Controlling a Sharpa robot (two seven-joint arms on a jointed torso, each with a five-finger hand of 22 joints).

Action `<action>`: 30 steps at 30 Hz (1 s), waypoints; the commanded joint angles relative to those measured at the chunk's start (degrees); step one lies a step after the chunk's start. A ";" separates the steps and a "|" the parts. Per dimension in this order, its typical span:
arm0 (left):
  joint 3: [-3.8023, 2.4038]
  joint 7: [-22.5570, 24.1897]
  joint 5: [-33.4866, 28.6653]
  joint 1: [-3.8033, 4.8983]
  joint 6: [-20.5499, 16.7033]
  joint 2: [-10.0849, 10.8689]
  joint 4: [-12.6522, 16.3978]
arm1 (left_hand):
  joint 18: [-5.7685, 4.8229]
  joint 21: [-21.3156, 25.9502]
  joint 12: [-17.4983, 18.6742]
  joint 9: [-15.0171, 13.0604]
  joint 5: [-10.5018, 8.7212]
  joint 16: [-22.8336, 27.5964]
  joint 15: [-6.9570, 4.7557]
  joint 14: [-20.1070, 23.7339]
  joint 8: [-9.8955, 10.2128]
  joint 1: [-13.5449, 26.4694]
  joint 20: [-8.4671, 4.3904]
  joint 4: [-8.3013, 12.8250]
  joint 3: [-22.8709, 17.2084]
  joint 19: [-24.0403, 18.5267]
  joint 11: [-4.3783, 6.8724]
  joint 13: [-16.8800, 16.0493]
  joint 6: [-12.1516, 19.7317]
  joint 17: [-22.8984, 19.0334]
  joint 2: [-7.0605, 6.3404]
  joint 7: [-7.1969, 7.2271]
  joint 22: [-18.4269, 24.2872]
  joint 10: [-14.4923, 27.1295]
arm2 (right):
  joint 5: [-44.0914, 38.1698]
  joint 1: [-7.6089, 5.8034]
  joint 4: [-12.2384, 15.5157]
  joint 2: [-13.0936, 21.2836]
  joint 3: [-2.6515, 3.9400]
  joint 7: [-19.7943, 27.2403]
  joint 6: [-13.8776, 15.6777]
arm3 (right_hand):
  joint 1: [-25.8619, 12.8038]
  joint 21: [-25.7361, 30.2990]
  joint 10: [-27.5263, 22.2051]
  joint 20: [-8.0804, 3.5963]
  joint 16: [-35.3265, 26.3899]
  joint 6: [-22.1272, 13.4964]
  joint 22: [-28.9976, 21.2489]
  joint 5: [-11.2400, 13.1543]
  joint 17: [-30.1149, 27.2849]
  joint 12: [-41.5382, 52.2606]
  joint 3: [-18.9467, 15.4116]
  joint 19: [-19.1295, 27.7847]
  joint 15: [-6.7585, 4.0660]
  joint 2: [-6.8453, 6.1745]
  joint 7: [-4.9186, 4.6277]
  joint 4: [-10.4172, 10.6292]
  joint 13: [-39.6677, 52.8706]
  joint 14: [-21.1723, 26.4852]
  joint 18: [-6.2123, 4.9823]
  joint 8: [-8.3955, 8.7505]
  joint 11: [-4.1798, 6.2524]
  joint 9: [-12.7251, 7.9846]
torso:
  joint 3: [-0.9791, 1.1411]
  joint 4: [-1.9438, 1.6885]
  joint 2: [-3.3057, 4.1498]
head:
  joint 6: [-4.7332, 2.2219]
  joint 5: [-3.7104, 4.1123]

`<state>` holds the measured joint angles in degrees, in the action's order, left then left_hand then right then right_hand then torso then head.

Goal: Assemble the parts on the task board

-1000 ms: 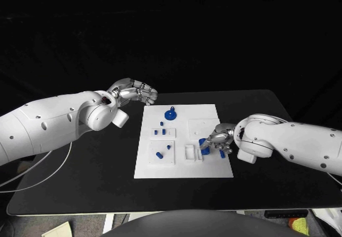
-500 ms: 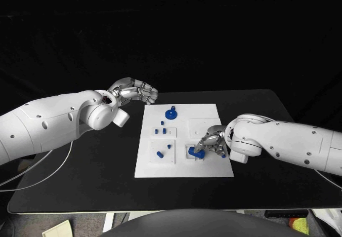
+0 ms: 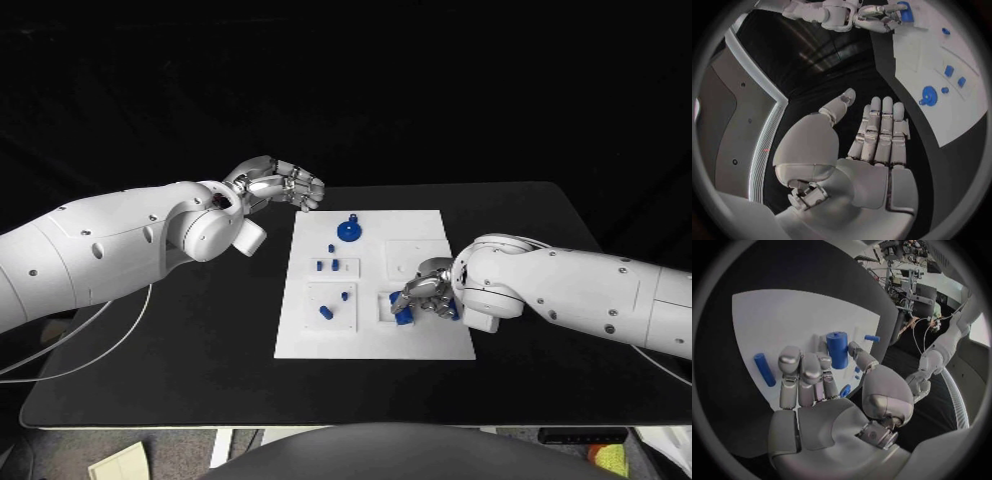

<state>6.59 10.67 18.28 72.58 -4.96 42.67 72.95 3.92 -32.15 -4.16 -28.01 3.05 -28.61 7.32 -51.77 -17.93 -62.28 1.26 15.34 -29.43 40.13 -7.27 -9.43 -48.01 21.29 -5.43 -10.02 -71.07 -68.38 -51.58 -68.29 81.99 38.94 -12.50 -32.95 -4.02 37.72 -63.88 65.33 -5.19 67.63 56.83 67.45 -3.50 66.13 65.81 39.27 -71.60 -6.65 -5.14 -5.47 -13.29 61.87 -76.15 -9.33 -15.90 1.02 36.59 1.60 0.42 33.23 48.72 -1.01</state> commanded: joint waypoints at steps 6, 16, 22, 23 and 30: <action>-0.03 0.33 -0.30 0.02 0.89 -0.04 0.16 | 0.58 0.32 0.06 0.09 -0.01 0.28 -0.03 -0.43 -0.29 0.38 0.28 -0.21 -0.15 -0.07 0.10 0.05 0.51 0.11 -0.28 0.03 -0.07 0.32 | -0.93 0.07 1.32 -0.12 -0.03 1.19 1.31 | -0.66 -0.11 0.05 0.31 0.02 0.43 0.01 0.39 -0.11 -0.25 -0.05 0.23 -0.38 -0.45 0.05 0.65 0.15 0.01 -5.67 0.19 -0.05 0.10 | 0.10 0.15 0.01 | 0.18 -0.52; -0.03 0.28 -0.30 0.02 0.90 0.10 0.17 | 0.57 0.36 0.07 0.12 -0.01 0.34 -0.02 -0.42 -0.31 0.46 0.29 -0.27 -0.14 -0.07 0.09 0.06 0.54 0.18 -0.29 0.02 -0.10 0.34 | -2.01 0.04 3.64 1.32 0.01 1.16 1.90 | -0.99 -0.10 0.10 0.27 0.03 0.67 0.01 0.42 -0.11 -0.28 -0.17 0.21 -0.45 -0.60 0.13 0.95 0.22 0.01 -5.67 0.15 0.02 0.15 | 0.03 0.21 -0.07 | 0.26 -0.89; -0.03 0.25 -0.30 0.02 0.95 0.10 0.22 | 0.56 0.38 0.07 0.13 -0.01 0.38 -0.02 -0.41 -0.32 0.50 0.30 -0.30 -0.13 -0.08 0.08 0.07 0.55 0.21 -0.31 0.02 -0.12 0.36 | -2.23 -0.04 3.35 1.32 0.02 1.01 1.99 | -2.78 0.01 0.08 0.10 0.00 0.68 -0.07 0.71 -0.13 -0.46 -0.67 0.18 -0.57 -2.58 0.22 2.63 0.34 0.07 -5.67 0.30 0.12 0.23 | 0.00 0.22 -0.07 | 0.15 -0.94; -0.03 0.25 -0.30 0.02 0.94 0.11 0.24 | 0.56 0.38 0.07 0.13 -0.01 0.38 -0.02 -0.41 -0.32 0.50 0.30 -0.30 -0.13 -0.08 0.08 0.07 0.55 0.21 -0.31 0.02 -0.12 0.36 | -2.24 -0.05 3.25 1.26 0.02 0.97 1.80 | -2.87 0.01 0.08 0.08 0.00 0.68 -0.08 0.71 -0.13 -0.47 -0.67 0.18 -0.58 -2.62 0.22 2.75 0.35 0.08 -5.67 0.31 0.13 0.24 | 0.00 0.21 -0.07 | 0.15 -0.93; -0.03 0.21 -0.30 0.02 0.94 0.15 0.19 | 0.56 0.39 0.07 0.13 -0.01 0.40 -0.01 -0.41 -0.32 0.52 0.30 -0.31 -0.13 -0.08 0.08 0.07 0.56 0.22 -0.32 0.02 -0.12 0.37 | -3.01 -0.07 2.89 0.78 0.02 0.75 1.26 | -4.52 -0.01 0.05 0.05 0.02 0.62 -0.05 0.71 -0.10 -0.51 -1.91 0.21 -0.57 -3.10 0.21 3.42 0.41 0.13 -5.67 0.35 0.12 0.32 | 0.04 0.18 -0.01 | 0.16 -0.66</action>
<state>6.59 10.51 18.27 72.58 -4.89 42.85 73.05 3.41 -32.15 -4.16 -27.97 3.05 -28.62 7.32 -51.77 -17.92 -62.04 1.25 15.34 -29.43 40.13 -7.27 -9.44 -48.01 21.46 -5.66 -10.02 -71.12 -68.38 -53.50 -68.33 84.97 39.82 -12.49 -32.25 -2.48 33.65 -63.88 65.33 -5.02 67.63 56.90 67.45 -3.05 66.08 65.59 37.75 -71.42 -6.85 -8.34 -5.24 -9.88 62.19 -75.95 -9.38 -15.91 1.02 36.87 1.62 0.61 33.18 48.88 -1.80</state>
